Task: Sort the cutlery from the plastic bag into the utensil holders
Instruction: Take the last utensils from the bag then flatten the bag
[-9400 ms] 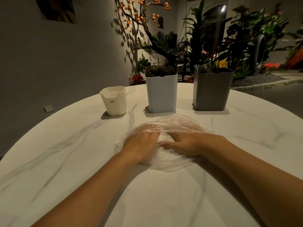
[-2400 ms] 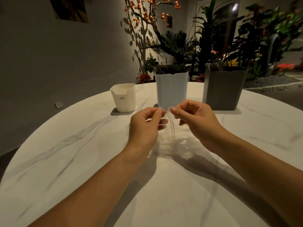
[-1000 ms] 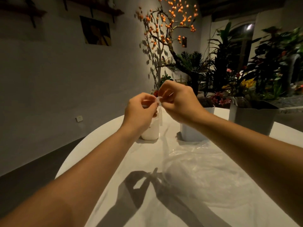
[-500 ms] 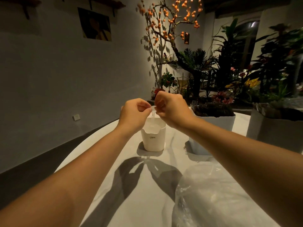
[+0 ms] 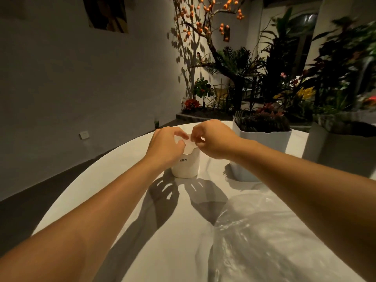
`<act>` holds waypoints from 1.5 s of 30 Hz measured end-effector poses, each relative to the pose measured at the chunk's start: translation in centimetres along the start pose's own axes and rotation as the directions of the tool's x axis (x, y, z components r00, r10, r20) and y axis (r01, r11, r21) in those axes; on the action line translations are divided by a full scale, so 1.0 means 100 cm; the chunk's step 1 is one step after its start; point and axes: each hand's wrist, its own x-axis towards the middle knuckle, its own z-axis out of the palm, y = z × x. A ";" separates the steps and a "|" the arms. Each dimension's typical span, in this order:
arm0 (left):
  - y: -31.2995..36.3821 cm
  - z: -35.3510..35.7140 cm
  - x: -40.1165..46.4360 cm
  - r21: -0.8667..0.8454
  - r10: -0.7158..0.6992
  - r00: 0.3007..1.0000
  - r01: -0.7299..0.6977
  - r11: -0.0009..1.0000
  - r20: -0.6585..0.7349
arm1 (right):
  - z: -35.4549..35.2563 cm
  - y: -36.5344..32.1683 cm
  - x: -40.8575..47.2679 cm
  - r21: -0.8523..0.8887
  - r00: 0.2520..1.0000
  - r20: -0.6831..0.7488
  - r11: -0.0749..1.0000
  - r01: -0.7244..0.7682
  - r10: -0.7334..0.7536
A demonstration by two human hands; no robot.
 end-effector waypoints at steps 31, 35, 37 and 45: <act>0.046 0.081 -0.204 0.062 0.151 0.936 -0.179 0.982 0.317 | 0.017 0.052 -0.261 0.078 0.967 0.251 0.995 -0.069 0.047; 0.052 0.075 -0.210 0.289 0.253 0.917 -0.344 0.893 0.309 | 0.012 0.056 -0.265 -0.089 0.996 0.089 0.996 0.016 -0.008; 0.051 0.073 -0.212 0.305 0.322 0.899 -0.408 0.860 0.296 | 0.010 0.057 -0.269 -0.218 0.997 0.071 0.975 0.050 -0.035; 0.041 0.078 -0.213 -0.002 0.442 0.843 -0.464 0.886 0.308 | 0.015 0.060 -0.271 0.054 0.983 0.174 0.996 -0.075 0.065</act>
